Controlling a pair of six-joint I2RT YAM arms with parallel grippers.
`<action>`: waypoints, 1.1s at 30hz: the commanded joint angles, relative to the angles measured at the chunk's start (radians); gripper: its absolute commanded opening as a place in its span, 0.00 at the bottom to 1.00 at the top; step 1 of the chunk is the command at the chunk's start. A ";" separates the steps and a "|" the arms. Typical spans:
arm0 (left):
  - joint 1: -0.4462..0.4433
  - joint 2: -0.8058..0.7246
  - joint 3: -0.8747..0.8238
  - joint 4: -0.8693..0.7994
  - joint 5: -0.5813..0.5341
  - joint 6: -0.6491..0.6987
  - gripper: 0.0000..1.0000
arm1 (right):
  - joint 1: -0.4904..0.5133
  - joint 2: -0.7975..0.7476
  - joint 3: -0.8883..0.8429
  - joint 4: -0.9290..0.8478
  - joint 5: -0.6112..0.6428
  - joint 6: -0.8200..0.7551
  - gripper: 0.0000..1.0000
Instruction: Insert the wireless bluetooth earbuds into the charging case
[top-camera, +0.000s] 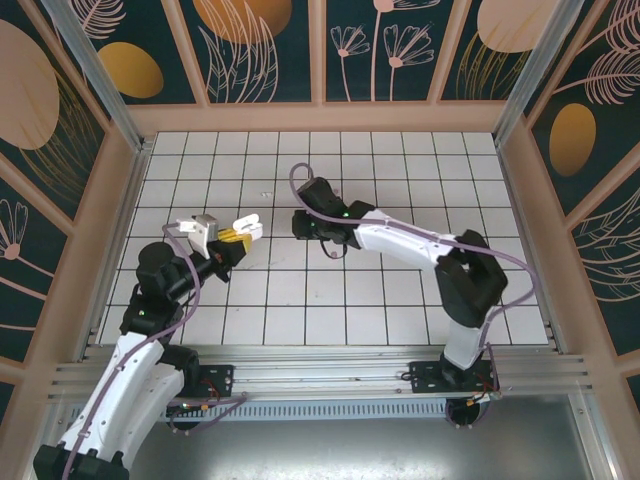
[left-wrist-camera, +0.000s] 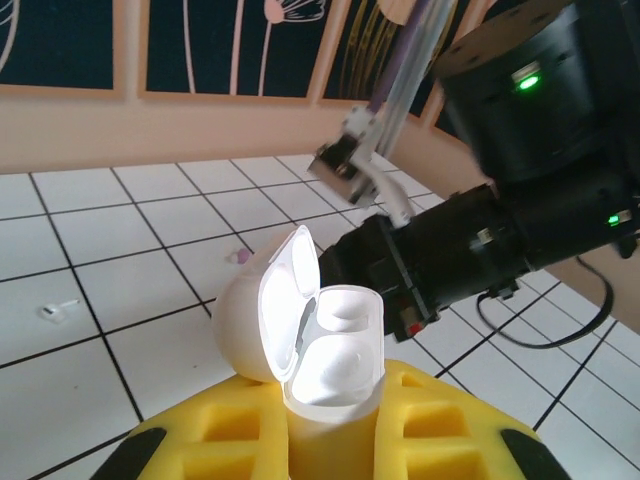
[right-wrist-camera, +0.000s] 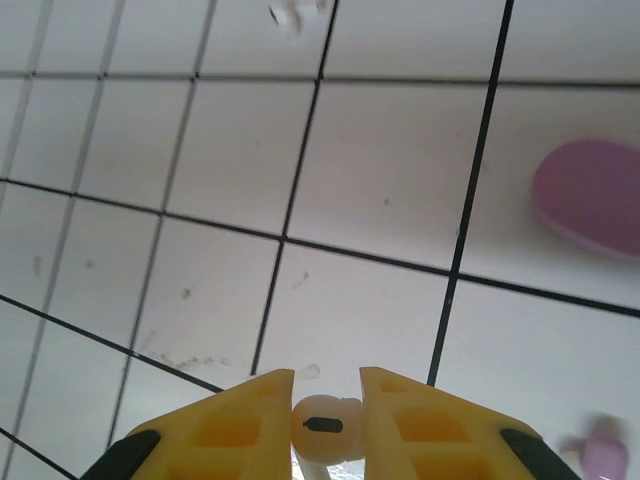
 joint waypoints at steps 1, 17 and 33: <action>0.000 0.028 -0.004 0.154 0.071 -0.021 0.00 | -0.003 -0.122 -0.058 0.150 0.081 0.007 0.21; -0.172 0.209 -0.022 0.484 -0.052 0.036 0.00 | 0.028 -0.504 -0.297 0.521 0.071 -0.096 0.21; -0.301 0.431 0.042 0.759 -0.193 0.105 0.00 | 0.069 -0.644 -0.452 0.785 -0.008 -0.118 0.22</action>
